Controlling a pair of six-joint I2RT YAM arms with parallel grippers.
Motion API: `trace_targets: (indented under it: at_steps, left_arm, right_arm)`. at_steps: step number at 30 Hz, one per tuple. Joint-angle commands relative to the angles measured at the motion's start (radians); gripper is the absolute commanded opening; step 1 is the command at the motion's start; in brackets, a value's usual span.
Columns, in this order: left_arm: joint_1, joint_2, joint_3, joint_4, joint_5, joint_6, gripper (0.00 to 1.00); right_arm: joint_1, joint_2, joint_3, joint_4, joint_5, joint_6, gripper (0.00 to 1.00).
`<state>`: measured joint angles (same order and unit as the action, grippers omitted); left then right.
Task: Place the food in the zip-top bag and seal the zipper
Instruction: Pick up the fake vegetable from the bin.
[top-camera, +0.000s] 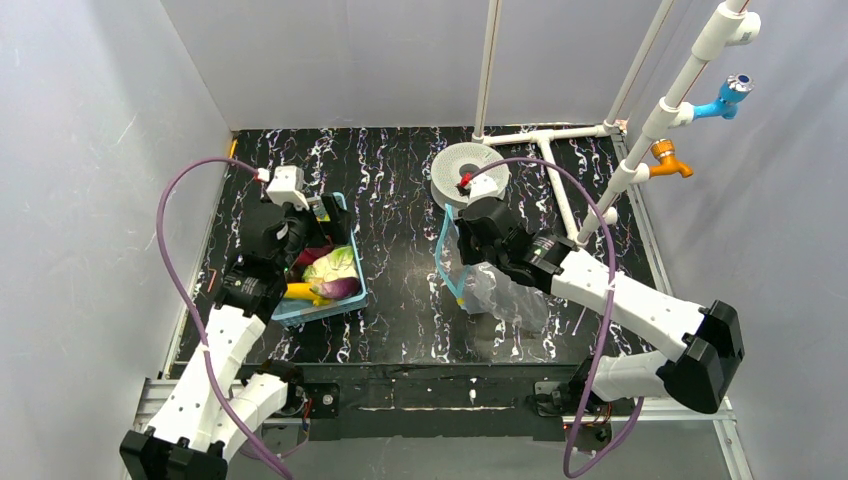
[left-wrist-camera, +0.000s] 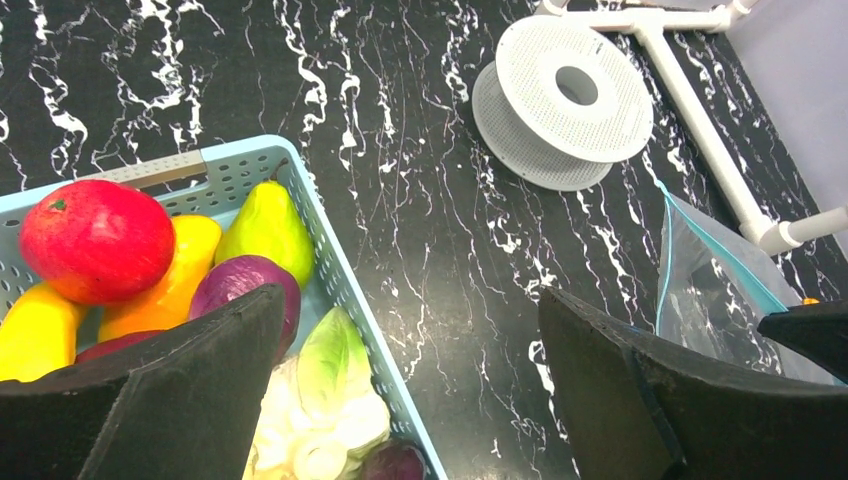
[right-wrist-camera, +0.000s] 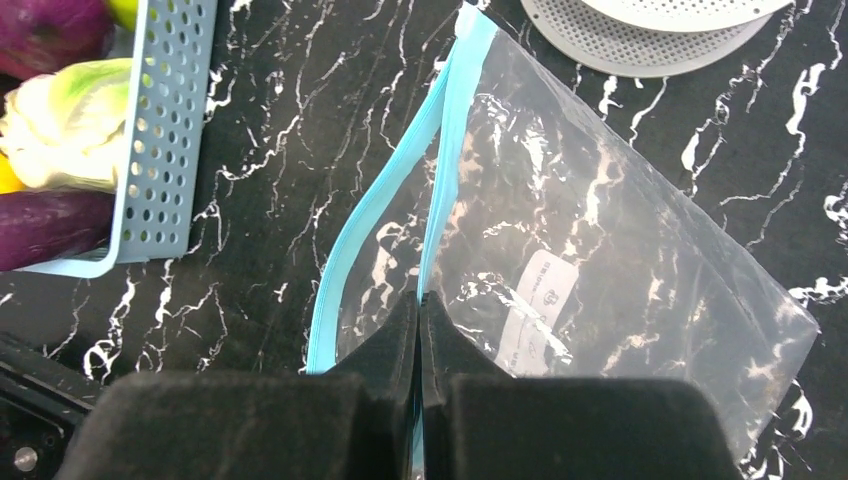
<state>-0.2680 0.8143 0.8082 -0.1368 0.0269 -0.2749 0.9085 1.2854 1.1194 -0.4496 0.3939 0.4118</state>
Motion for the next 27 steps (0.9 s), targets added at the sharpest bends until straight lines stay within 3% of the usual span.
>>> trace_targets:
  at_steps: [1,3,7,10,12,14,19,27]
  left_arm:
    - [-0.057,0.054,0.078,-0.085,-0.064,-0.015,0.98]
    - [-0.11,0.079,0.105,-0.149,-0.12,-0.021,0.98]
    - [-0.119,0.072,0.152,-0.335,-0.068,-0.102,1.0]
    - [-0.119,0.029,0.268,-0.61,-0.034,-0.076,1.0]
    - [-0.119,0.106,0.397,-0.889,-0.118,-0.105,1.0]
    - [-0.119,0.177,0.454,-1.042,-0.139,-0.141,1.0]
    - [-0.159,0.279,0.352,-1.018,-0.13,-0.072,0.9]
    - [-0.271,0.474,0.397,-0.925,-0.184,0.059,0.84]
  right_arm:
    - [0.003,-0.044,-0.014,0.14,-0.031,-0.003,0.01]
    - [0.003,-0.046,-0.01,0.129,-0.034,-0.001,0.01]
    - [0.003,-0.055,-0.006,0.114,-0.037,-0.005,0.01]
    - [0.003,-0.076,-0.032,0.127,-0.059,-0.016,0.01]
    - [0.003,-0.09,-0.047,0.124,-0.087,0.0,0.01]
    - [0.002,-0.113,-0.063,0.128,-0.091,0.006,0.01]
    - [0.003,-0.137,-0.074,0.128,-0.097,0.006,0.01]
    - [0.002,-0.16,-0.088,0.113,-0.08,0.008,0.01]
